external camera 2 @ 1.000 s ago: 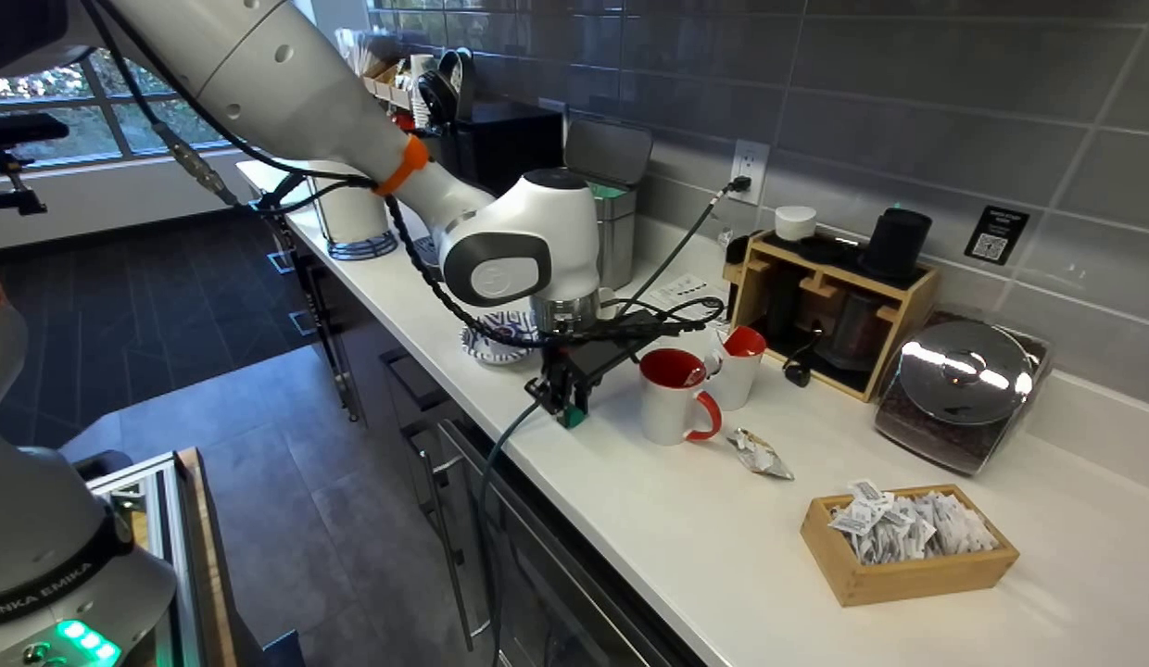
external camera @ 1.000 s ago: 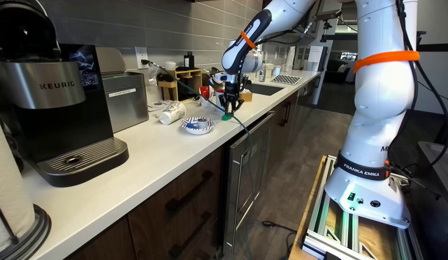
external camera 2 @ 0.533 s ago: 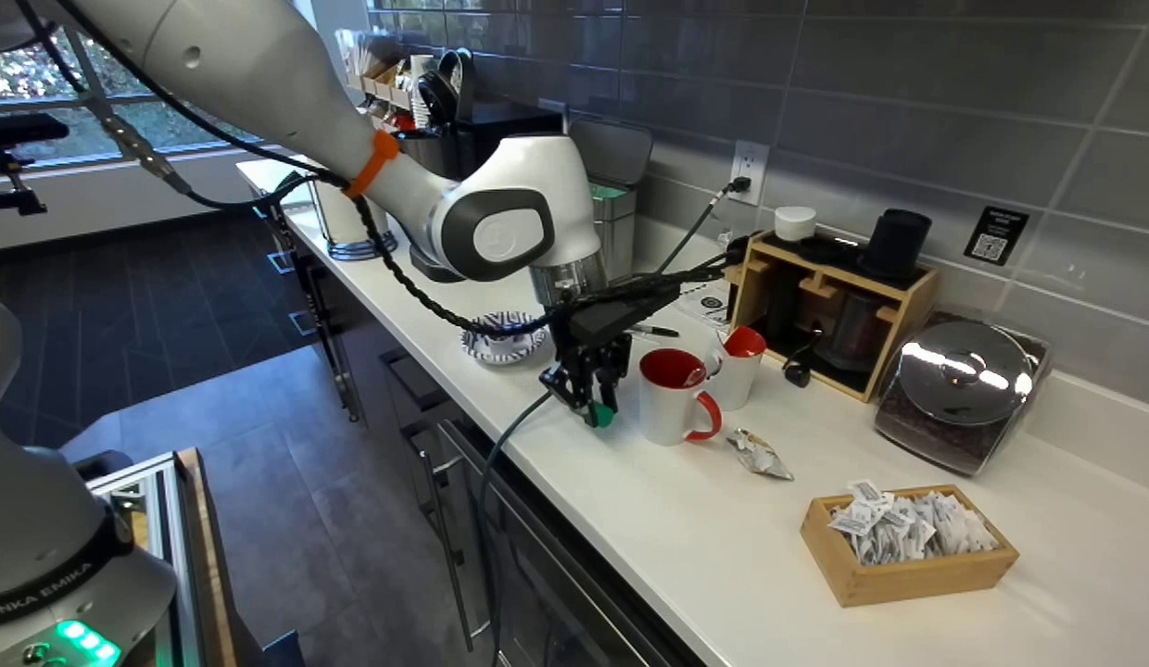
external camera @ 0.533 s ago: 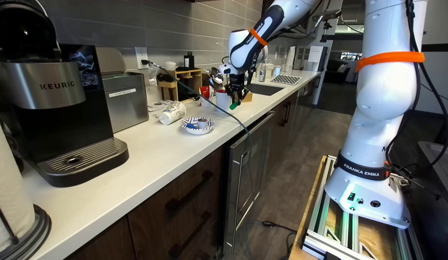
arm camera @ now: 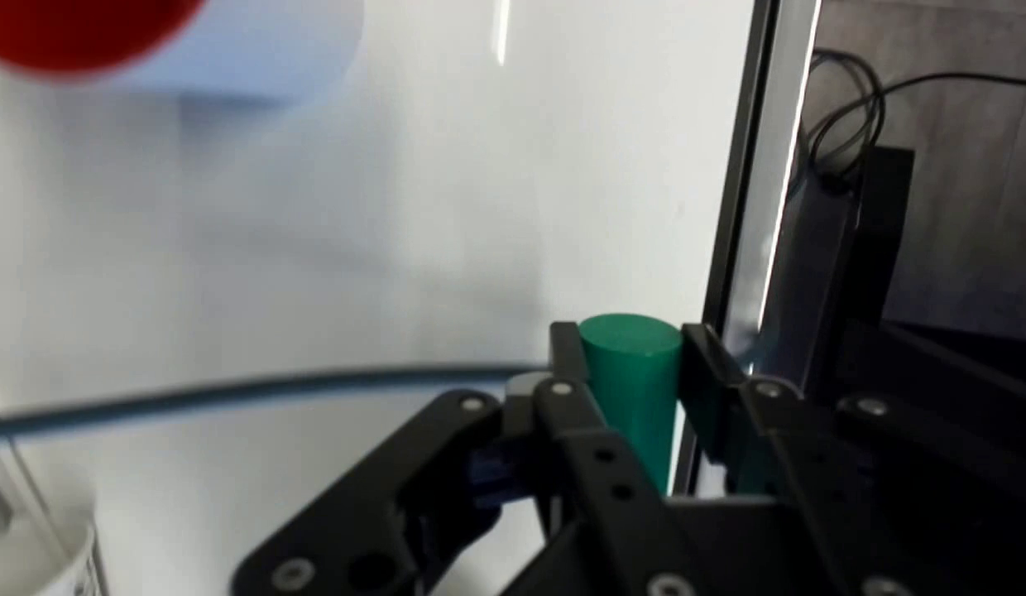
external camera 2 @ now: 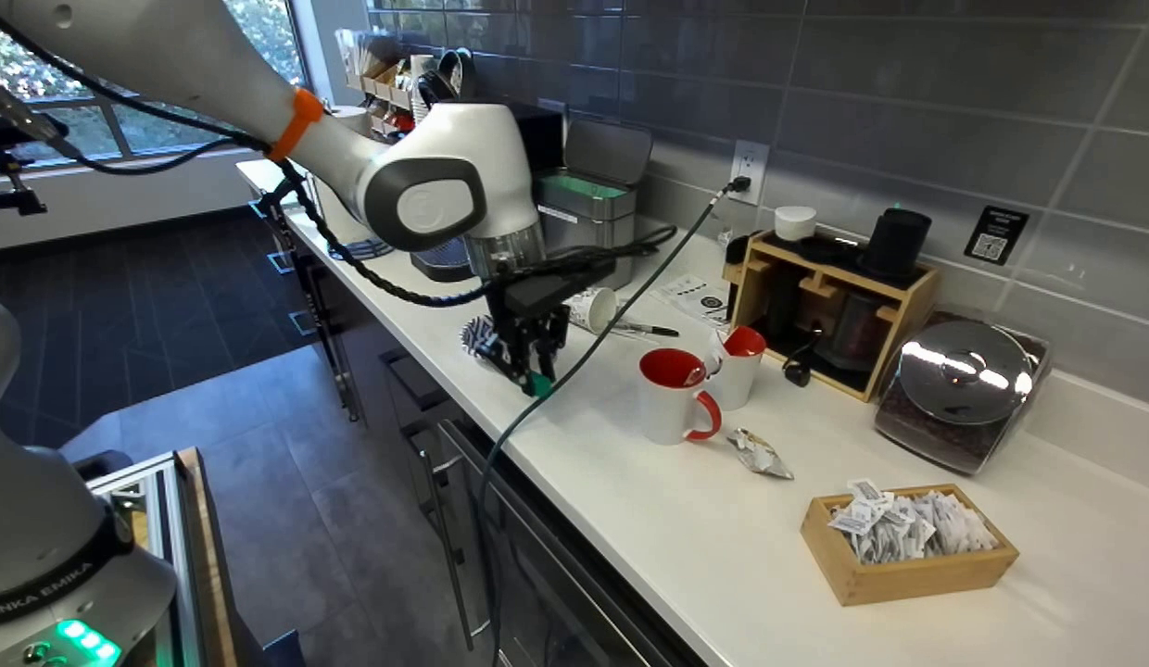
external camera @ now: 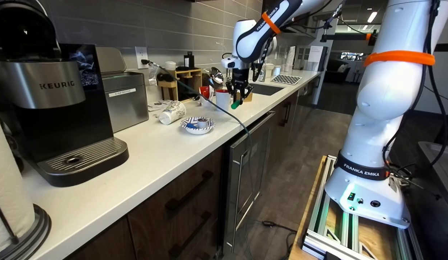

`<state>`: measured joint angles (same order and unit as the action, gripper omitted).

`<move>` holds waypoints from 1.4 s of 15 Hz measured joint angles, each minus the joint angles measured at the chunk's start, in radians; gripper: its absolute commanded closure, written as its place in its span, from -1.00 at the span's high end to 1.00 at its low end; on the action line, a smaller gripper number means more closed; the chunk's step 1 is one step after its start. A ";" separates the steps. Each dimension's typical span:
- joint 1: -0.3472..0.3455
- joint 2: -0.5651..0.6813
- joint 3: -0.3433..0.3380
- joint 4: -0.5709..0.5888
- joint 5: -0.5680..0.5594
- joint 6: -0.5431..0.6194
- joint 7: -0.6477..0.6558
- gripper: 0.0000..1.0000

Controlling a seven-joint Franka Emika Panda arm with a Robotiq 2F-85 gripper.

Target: Pick up the green cylindrical block and place it in the bowl

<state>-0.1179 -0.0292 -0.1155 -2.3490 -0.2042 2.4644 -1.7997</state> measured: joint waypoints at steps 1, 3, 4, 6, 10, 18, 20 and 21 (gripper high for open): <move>0.021 -0.039 0.025 -0.038 0.055 0.002 -0.027 -0.83; 0.081 -0.098 0.064 -0.094 0.161 0.018 -0.078 -0.83; 0.116 -0.113 0.079 -0.110 0.201 0.037 -0.103 -0.83; 0.173 -0.115 0.105 -0.122 0.226 0.096 -0.132 -0.83; 0.213 -0.046 0.139 -0.090 0.191 0.181 -0.150 -0.83; 0.200 0.098 0.146 0.073 0.187 0.177 -0.207 -0.83; 0.192 0.135 0.153 0.098 0.194 0.164 -0.236 -0.83; 0.185 0.154 0.157 0.109 0.196 0.160 -0.250 -0.83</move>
<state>0.0673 0.1245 0.0414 -2.2400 -0.0083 2.6247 -2.0500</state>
